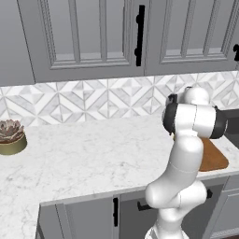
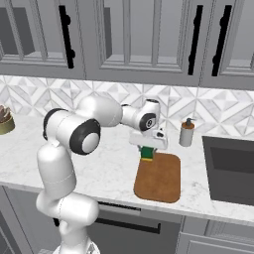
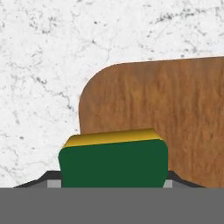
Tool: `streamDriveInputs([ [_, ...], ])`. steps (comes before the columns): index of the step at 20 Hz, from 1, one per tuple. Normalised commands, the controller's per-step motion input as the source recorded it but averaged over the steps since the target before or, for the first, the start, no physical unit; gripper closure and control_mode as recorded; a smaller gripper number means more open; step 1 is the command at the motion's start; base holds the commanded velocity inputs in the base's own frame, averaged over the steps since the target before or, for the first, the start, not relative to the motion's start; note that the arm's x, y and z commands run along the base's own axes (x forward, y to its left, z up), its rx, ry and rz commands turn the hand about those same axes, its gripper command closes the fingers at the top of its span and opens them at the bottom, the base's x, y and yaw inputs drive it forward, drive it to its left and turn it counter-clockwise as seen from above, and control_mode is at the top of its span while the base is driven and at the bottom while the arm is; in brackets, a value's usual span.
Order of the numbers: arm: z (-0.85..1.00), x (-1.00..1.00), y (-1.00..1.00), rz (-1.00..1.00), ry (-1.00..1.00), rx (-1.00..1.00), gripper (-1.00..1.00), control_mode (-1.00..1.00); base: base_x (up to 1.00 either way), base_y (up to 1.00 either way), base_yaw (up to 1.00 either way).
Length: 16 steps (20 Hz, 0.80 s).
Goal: Pick up the sponge from the counter and clean the cutting board by briefly scrubbing or pressing down on the cutting board. Once finished, release the sponge.
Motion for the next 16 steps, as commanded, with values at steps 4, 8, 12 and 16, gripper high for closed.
streamDriveInputs([
  [4,-0.10,0.06,-0.03,0.00,-0.05,0.00,1.00,-1.00,0.00,0.00,0.00],
  [8,-0.03,0.02,0.00,0.00,0.00,0.00,1.00,-1.00,0.00,0.00,0.00],
  [12,-0.21,0.04,0.00,0.00,0.00,-0.02,1.00,-1.00,0.00,0.00,0.00],
  [16,-0.34,0.01,0.00,0.00,0.00,-0.02,1.00,-1.00,0.00,0.00,0.00],
])
